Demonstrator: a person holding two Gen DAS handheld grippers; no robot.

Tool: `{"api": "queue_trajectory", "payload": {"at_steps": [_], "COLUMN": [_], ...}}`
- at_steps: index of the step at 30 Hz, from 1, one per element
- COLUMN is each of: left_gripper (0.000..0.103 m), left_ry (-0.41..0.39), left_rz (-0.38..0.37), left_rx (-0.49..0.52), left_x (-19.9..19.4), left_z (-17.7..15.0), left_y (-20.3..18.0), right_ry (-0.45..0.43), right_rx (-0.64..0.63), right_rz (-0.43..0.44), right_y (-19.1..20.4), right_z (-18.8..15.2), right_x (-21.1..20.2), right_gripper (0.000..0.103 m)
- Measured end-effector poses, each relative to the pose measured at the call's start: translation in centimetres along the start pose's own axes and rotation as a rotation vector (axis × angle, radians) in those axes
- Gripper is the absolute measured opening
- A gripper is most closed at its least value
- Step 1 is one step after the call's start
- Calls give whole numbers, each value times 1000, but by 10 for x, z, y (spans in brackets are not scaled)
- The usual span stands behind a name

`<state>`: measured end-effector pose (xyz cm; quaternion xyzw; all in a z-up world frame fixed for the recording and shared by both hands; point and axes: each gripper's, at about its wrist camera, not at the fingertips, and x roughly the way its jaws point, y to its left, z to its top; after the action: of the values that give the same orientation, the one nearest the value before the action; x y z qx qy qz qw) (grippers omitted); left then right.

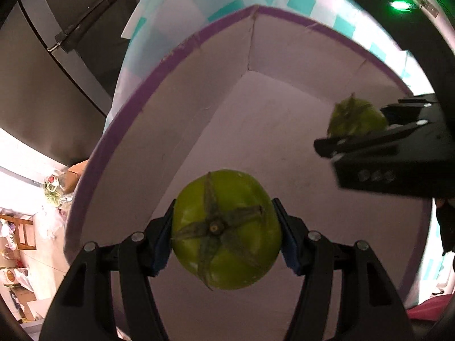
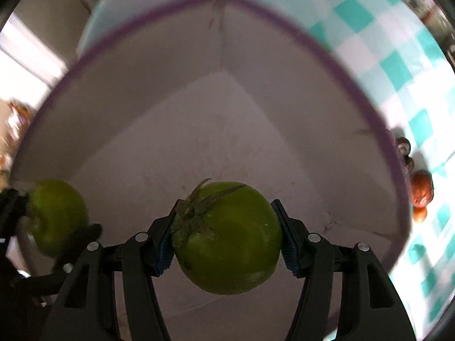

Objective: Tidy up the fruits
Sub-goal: 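Carry both green tomatoes into the white box and open both tools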

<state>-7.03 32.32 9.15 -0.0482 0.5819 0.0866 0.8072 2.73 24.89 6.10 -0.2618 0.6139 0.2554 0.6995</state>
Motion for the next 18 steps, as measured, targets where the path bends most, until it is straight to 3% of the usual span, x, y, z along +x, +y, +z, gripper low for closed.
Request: {"api": "queue_trajectory", "payload": {"at_steps": [4, 7, 12, 14, 15, 18], "left_gripper": [63, 64, 65, 65, 65, 66], "left_ry": [84, 146, 172, 165, 167, 174], "left_rz": [26, 4, 60, 81, 96, 137], "left_rx": [49, 2, 44, 43, 47, 47], "left_x": [10, 15, 18, 13, 12, 10], "left_z": [3, -1, -13, -17, -18, -24], "left_y": [-1, 7, 8, 8, 9, 15], "right_ry": [67, 88, 90, 64, 42, 27], "right_rx": [-22, -30, -9, -7, -1, 16], "right_rz": [-39, -47, -26, -16, -4, 32], "right_y": [19, 27, 31, 25, 25, 26], "right_z": [9, 10, 11, 16, 16, 14], "right_x": [17, 25, 30, 25, 20, 15], "right_gripper": [59, 59, 60, 78, 82, 84]}}
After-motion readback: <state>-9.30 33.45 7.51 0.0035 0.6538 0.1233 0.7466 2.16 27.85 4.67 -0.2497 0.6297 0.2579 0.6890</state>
